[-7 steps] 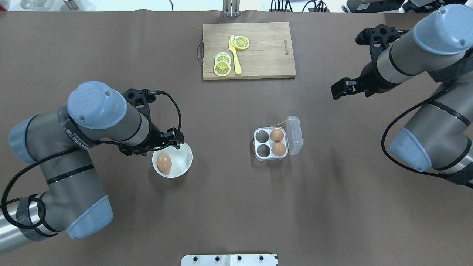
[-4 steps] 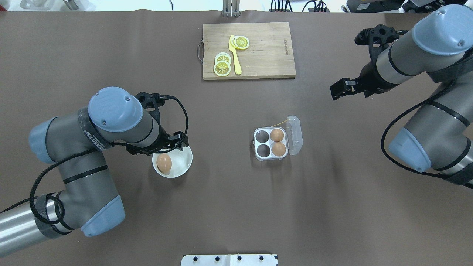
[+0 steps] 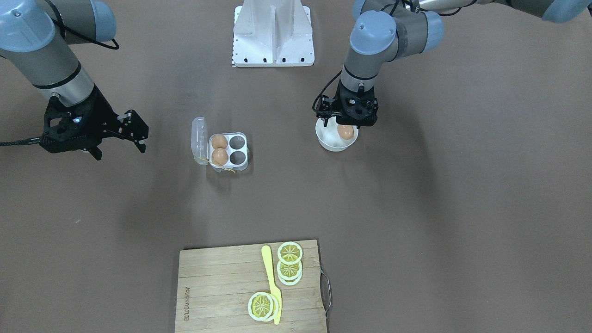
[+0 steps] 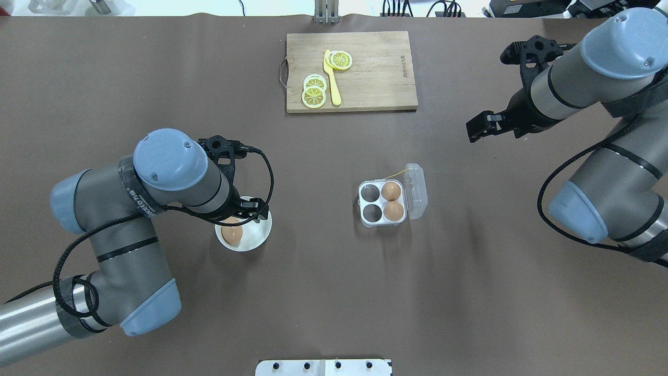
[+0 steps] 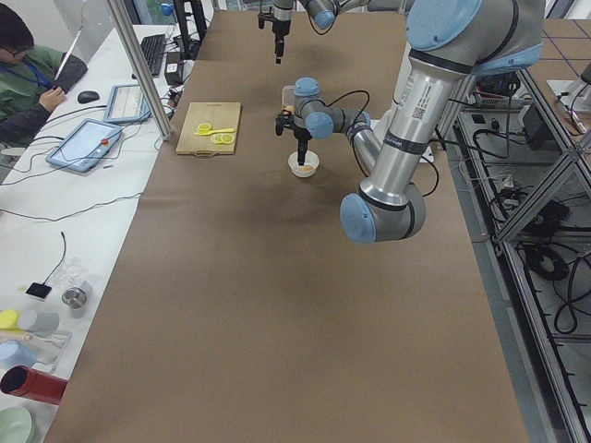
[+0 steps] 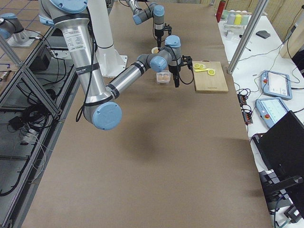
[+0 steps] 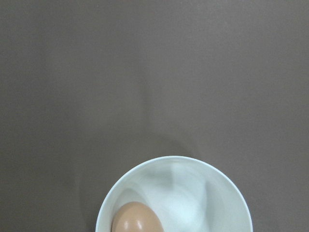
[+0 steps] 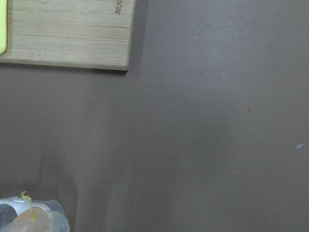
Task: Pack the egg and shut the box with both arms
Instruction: 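Lower the left gripper into the bowl and grasp the brown egg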
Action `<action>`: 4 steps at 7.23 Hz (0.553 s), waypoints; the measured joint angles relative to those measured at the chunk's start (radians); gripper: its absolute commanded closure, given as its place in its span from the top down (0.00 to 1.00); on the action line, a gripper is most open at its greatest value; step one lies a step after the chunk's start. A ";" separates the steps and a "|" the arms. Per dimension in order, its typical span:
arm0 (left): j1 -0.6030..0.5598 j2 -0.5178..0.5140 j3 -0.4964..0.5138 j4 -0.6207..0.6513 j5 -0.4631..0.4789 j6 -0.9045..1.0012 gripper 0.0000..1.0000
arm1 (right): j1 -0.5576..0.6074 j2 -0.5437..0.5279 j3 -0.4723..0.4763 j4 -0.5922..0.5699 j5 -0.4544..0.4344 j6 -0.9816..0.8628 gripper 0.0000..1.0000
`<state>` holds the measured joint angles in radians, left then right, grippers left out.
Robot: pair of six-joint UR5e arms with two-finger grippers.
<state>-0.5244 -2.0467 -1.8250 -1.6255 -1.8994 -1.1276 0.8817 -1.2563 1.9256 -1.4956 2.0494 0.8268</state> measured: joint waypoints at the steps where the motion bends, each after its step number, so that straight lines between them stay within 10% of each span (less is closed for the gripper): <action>1: 0.002 0.000 0.005 -0.001 -0.001 0.004 0.94 | -0.002 0.000 0.000 0.000 0.000 0.000 1.00; 4: 0.021 -0.002 0.029 -0.033 -0.001 -0.004 0.94 | -0.005 0.000 -0.002 0.000 -0.001 0.000 1.00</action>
<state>-0.5031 -2.0489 -1.7961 -1.6584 -1.9006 -1.1319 0.8763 -1.2564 1.9239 -1.4956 2.0484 0.8268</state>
